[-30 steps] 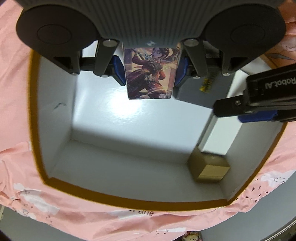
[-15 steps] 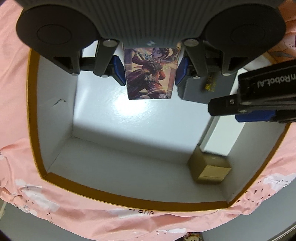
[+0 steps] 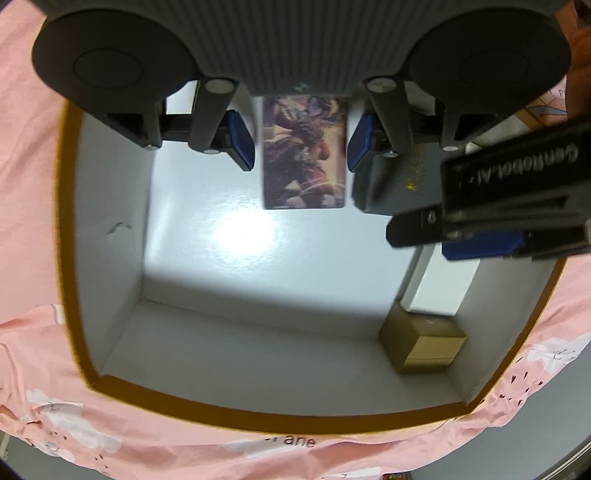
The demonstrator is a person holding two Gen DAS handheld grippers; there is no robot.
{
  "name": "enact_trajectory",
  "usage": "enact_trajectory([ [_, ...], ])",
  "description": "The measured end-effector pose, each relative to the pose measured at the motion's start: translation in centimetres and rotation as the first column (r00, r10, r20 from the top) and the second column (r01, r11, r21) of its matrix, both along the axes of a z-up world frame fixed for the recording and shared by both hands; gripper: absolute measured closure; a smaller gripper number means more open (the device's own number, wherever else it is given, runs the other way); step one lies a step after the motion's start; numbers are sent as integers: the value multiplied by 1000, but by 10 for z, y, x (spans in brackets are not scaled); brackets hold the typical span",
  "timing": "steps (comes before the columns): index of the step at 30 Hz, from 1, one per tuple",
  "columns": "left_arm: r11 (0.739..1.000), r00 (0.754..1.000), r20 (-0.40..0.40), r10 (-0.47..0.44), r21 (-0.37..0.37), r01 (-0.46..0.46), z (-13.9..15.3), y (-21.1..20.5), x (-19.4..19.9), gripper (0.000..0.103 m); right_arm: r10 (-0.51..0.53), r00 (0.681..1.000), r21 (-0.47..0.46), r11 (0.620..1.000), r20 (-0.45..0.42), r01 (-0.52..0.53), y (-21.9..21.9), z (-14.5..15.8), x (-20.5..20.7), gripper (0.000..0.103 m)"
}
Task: Organize objects
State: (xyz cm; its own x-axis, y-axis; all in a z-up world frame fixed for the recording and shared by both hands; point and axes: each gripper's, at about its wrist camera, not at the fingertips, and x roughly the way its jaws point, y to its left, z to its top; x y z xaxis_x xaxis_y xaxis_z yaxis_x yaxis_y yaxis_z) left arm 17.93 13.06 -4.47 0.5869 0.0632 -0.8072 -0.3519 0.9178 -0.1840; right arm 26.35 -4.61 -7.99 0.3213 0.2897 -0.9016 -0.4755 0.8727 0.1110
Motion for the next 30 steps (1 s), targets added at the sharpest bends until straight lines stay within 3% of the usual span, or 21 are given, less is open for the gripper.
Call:
enact_trajectory([
  [1,1000,1000,-16,-10,11,11,-1,-1,5,46,-5,1000,0,1000,0,5,-3,1,1,60],
  [3,999,998,-54,-18,32,20,-6,-3,16,52,-17,1000,0,1000,-2,17,-9,1,3,67],
  [9,999,988,-152,-33,-5,32,-22,-4,33,62,-1,999,-61,998,48,4,-11,-4,2,69],
  [16,996,966,-246,-81,-65,67,-27,-2,41,63,15,998,-83,997,53,-10,-12,-9,1,69],
  [25,993,966,-239,-97,-88,78,-30,2,37,62,28,998,-86,996,50,-24,-12,-12,1,75],
  [30,987,971,-217,-102,-140,73,-32,12,32,62,56,998,-67,996,29,-54,-6,-13,-1,78],
])
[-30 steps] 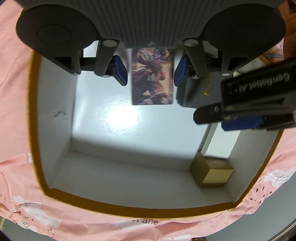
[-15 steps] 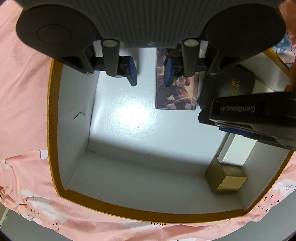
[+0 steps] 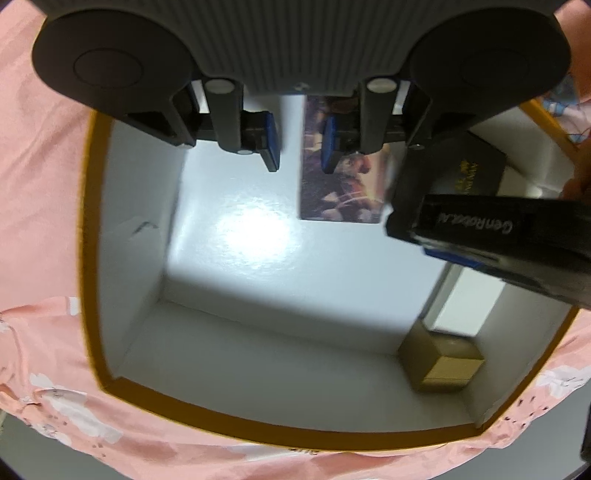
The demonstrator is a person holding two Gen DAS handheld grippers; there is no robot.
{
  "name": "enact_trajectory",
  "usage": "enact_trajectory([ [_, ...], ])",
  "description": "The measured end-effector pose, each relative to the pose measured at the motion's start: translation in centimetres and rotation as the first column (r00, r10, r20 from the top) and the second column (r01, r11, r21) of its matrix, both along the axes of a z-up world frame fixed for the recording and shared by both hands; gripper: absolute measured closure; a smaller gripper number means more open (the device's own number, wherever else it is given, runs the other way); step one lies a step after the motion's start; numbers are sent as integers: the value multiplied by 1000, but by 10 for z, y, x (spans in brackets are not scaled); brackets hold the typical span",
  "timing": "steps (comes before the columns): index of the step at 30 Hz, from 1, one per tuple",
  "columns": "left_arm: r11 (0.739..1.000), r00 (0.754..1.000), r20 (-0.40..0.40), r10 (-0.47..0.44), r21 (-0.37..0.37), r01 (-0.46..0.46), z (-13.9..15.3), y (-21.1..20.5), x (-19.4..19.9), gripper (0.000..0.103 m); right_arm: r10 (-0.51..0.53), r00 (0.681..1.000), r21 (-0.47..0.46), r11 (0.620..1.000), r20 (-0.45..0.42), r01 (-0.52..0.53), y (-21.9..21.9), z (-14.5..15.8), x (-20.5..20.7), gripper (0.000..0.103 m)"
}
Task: Organize objects
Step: 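Open both tools to release the case and deck, then withdraw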
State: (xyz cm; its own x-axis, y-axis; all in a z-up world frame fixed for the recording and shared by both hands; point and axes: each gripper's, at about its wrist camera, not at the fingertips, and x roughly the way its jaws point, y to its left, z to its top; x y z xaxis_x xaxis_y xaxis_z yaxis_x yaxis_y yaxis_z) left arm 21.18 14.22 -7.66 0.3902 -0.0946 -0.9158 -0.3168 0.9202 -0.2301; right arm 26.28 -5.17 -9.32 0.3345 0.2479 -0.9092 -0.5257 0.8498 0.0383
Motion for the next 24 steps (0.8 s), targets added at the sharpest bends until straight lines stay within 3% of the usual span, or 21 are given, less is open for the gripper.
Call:
enact_trajectory([
  [8,999,1000,8,13,-36,-13,0,5,-1,62,2,999,35,999,-37,-1,2,-2,2,80],
  [15,996,998,33,51,-68,-49,2,13,-6,61,-34,987,131,990,-158,55,-7,-8,11,88],
  [19,995,996,64,68,-72,-63,7,14,-9,61,-40,987,131,990,-154,60,4,-7,5,88],
  [24,999,987,153,50,6,-52,28,-5,-21,62,-19,996,110,993,-88,28,-2,1,-1,90],
])
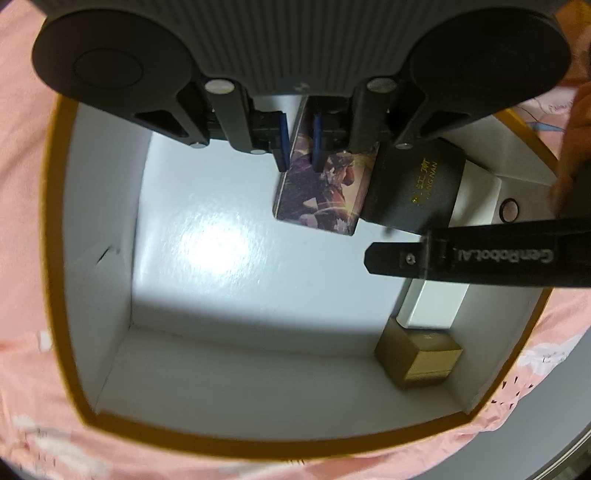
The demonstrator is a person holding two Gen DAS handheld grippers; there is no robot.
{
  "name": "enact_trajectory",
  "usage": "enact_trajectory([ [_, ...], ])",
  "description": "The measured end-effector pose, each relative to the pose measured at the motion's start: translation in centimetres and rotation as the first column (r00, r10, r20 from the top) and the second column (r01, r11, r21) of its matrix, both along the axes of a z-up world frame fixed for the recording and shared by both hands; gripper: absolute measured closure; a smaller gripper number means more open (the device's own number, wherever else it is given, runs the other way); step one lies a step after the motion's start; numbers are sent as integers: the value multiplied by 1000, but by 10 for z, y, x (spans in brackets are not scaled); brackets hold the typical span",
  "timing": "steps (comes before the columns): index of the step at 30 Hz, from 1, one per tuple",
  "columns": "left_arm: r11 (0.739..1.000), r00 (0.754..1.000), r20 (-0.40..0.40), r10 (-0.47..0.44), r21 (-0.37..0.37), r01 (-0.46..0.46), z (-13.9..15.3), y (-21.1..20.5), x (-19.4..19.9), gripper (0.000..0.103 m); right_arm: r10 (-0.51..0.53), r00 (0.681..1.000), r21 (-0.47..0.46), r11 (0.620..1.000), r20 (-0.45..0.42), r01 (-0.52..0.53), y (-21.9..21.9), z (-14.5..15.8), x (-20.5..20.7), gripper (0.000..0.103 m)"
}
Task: Organize objects
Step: 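Open both tools to release the case and deck, then withdraw, then grasp the pink wallet with the right tool while the left tool reaches the pink pouch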
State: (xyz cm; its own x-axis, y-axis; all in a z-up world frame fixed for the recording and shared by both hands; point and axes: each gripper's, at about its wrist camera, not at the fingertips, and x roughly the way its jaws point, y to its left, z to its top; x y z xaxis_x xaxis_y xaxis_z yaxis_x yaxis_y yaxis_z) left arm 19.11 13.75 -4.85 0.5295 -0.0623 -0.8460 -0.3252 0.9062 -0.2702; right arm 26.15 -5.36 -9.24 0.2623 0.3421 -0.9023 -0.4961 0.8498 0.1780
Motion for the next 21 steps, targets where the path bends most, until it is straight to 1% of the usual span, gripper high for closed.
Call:
enact_trajectory([
  [1,1000,1000,17,-4,10,4,6,-3,-4,62,9,999,-5,1000,35,-9,1,5,-5,90],
  [5,998,997,75,-33,57,29,28,-18,-20,62,25,991,23,999,134,-28,-7,30,-24,90],
  [6,997,995,89,-40,69,33,31,-24,-19,62,25,987,27,999,162,-30,-9,37,-30,90],
  [12,993,983,168,-70,109,52,58,-40,-44,62,3,964,90,996,266,-28,-26,70,-62,89],
  [16,989,981,169,-99,122,79,68,-50,-61,61,-10,951,119,993,308,-28,-40,85,-86,88],
  [21,989,983,142,-112,111,97,71,-57,-86,61,-20,951,144,989,308,-26,-44,84,-110,88],
])
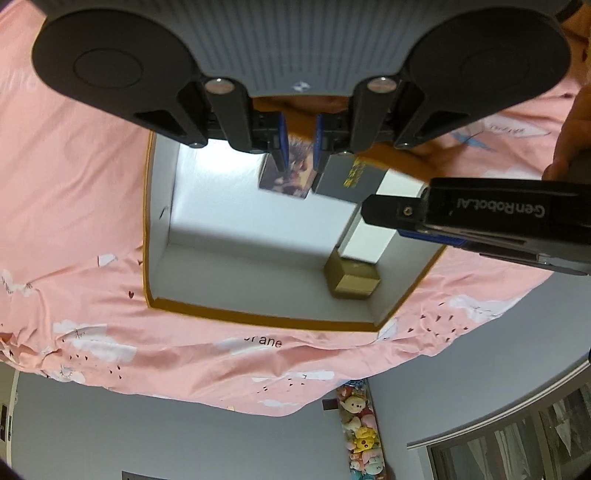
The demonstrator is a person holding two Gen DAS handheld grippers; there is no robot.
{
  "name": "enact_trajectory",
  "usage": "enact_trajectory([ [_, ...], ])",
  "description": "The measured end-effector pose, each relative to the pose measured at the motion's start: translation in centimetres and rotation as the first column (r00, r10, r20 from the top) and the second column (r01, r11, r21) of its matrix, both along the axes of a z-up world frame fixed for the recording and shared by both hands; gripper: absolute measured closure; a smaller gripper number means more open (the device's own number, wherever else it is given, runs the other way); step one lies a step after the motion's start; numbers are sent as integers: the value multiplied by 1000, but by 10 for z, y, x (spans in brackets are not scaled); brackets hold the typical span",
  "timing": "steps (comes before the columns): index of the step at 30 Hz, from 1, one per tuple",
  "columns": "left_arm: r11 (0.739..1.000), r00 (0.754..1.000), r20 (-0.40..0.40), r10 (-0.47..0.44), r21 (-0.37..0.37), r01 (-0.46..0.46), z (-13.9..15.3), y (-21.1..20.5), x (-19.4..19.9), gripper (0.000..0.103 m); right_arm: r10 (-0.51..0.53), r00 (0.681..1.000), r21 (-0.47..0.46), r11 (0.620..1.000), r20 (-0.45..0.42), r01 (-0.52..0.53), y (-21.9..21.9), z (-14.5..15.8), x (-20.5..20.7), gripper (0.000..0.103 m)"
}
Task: Organize objects
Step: 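Grasp the pink wallet with the right tool while the left tool reaches the pink pouch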
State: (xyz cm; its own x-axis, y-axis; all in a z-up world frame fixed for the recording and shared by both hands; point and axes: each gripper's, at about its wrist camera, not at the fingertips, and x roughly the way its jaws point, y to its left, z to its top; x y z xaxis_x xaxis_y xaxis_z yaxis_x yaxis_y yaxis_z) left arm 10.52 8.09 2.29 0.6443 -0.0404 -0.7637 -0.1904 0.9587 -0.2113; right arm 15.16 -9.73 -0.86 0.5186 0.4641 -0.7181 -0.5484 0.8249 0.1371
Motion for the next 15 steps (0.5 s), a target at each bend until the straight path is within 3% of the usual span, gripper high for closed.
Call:
enact_trajectory([
  [3,1000,1000,-22,-10,7,10,-2,0,-17,61,3,1000,-13,1000,-17,-3,-3,-5,-13,87],
  [6,1000,998,-58,-3,-16,2,-9,5,-34,61,-11,999,-33,999,-49,9,-6,-16,-23,78],
  [11,997,991,-130,28,-69,-37,-27,14,-60,61,-5,993,-42,999,-119,0,-9,-35,-38,78],
  [15,991,985,-169,38,-123,-59,-43,18,-71,52,28,987,-47,998,-156,-35,-5,-44,-47,76],
])
